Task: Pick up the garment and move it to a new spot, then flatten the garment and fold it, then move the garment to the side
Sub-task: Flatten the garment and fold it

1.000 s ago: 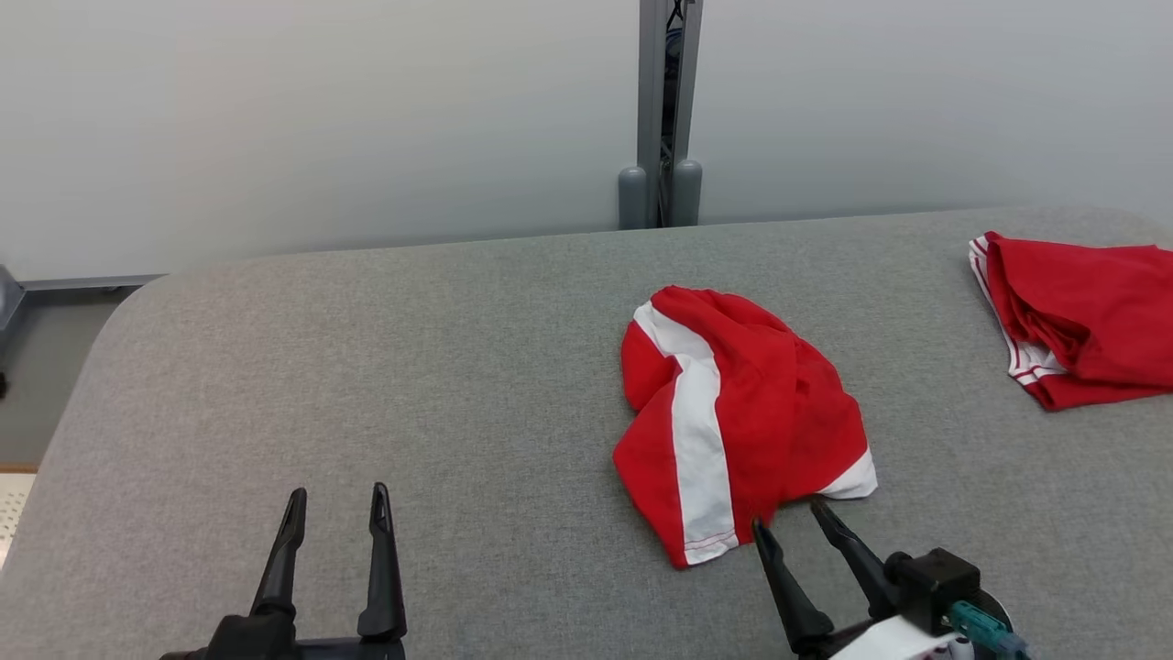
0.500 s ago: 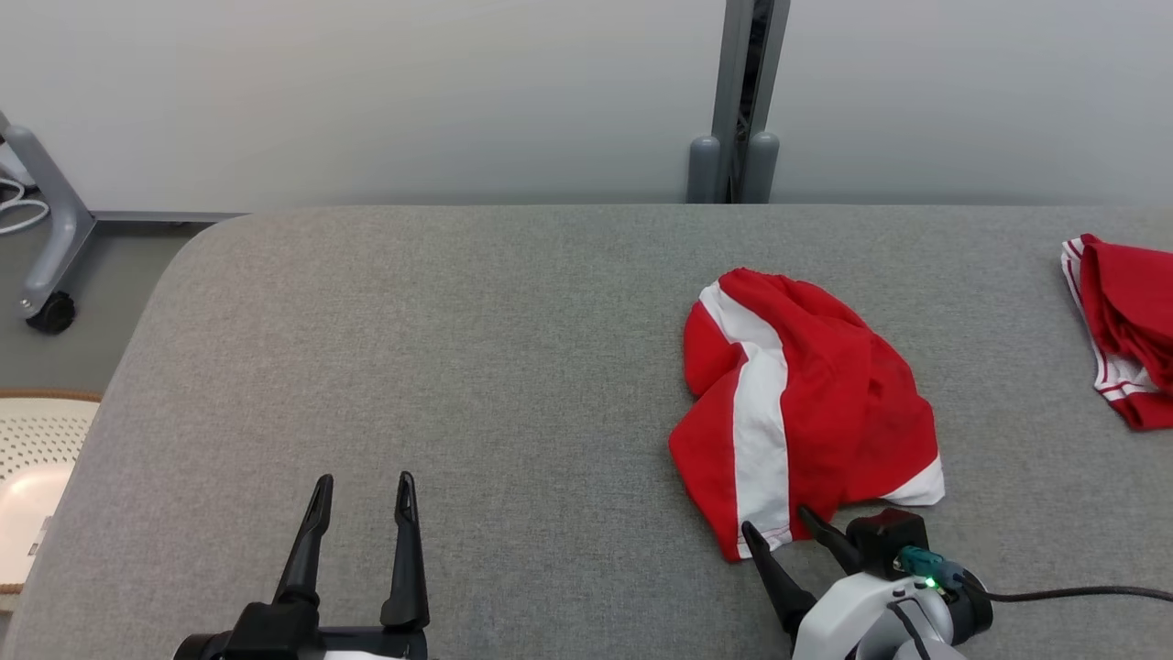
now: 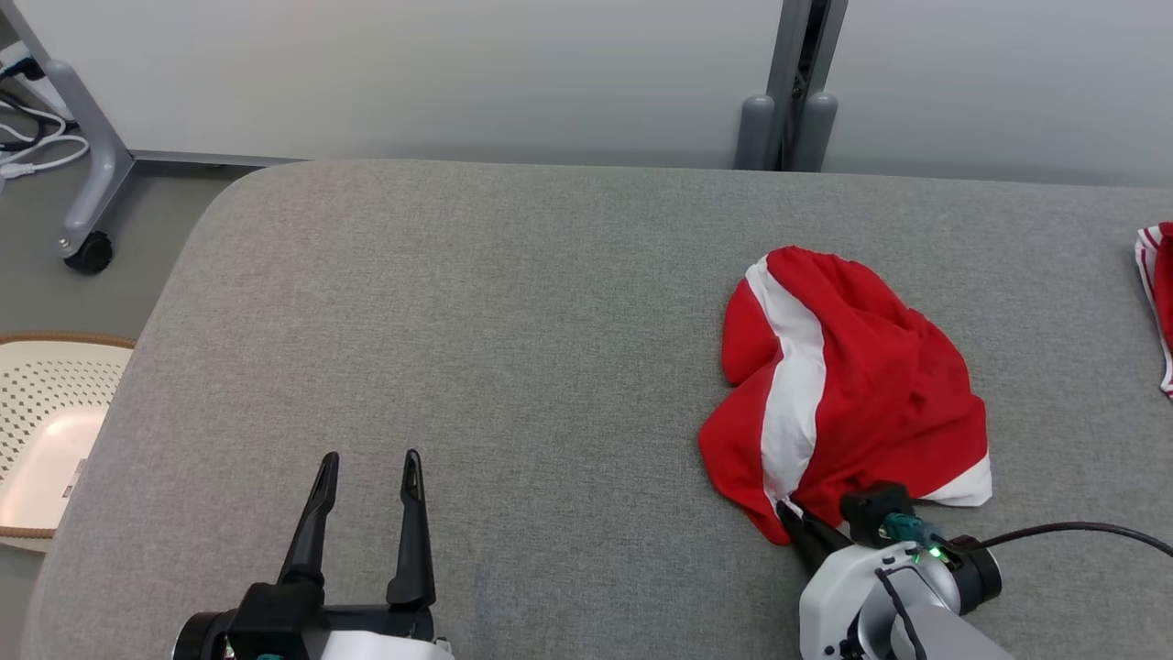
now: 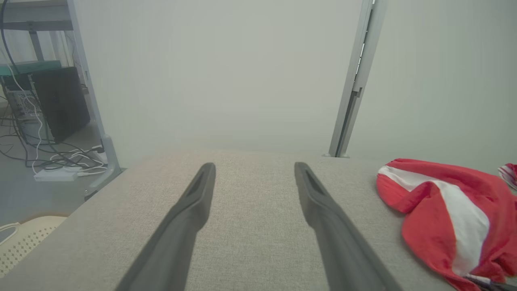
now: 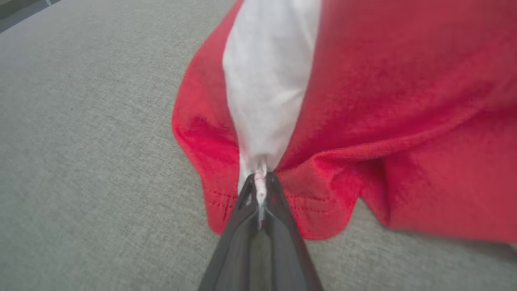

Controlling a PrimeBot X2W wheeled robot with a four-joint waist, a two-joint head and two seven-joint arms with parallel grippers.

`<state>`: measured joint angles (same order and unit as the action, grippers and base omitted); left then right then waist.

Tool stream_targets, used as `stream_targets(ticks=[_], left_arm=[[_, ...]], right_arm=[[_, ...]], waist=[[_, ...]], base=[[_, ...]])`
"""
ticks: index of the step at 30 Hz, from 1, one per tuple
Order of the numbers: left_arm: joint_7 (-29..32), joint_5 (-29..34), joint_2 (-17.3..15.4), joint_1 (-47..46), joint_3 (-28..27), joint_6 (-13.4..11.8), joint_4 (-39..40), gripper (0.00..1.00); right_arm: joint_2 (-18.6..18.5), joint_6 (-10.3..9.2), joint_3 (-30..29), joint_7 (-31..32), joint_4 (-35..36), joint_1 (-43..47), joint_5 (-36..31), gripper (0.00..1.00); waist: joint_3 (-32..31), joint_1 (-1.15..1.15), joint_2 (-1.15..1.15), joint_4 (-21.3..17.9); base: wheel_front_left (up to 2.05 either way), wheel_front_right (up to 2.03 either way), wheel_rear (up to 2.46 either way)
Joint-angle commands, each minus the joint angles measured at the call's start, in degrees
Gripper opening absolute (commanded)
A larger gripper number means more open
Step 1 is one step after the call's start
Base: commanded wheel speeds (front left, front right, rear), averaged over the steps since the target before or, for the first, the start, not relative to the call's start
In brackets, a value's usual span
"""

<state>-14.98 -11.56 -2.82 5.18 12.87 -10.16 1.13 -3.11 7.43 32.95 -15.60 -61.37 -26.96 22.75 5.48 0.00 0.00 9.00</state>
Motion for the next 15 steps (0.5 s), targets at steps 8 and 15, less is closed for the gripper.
stream_targets(ticks=[8,15], left_arm=[[-0.2,-0.3,-0.2,-0.8,-0.5,-0.8,1.0,1.00],[-0.2,0.4,-0.2,-1.5,-1.3,-0.1,0.8,1.00]], right_arm=[[-0.6,0.04,-4.2,0.6,3.0,2.4,-9.0,0.00],[-5.6,0.04,-12.9,0.4,11.0,6.1,-16.6,0.00]], waist=[[-0.1,0.00,0.00,-4.2],[0.6,0.00,0.00,-9.6]], base=[[0.00,0.00,0.00],[0.00,0.00,0.00]])
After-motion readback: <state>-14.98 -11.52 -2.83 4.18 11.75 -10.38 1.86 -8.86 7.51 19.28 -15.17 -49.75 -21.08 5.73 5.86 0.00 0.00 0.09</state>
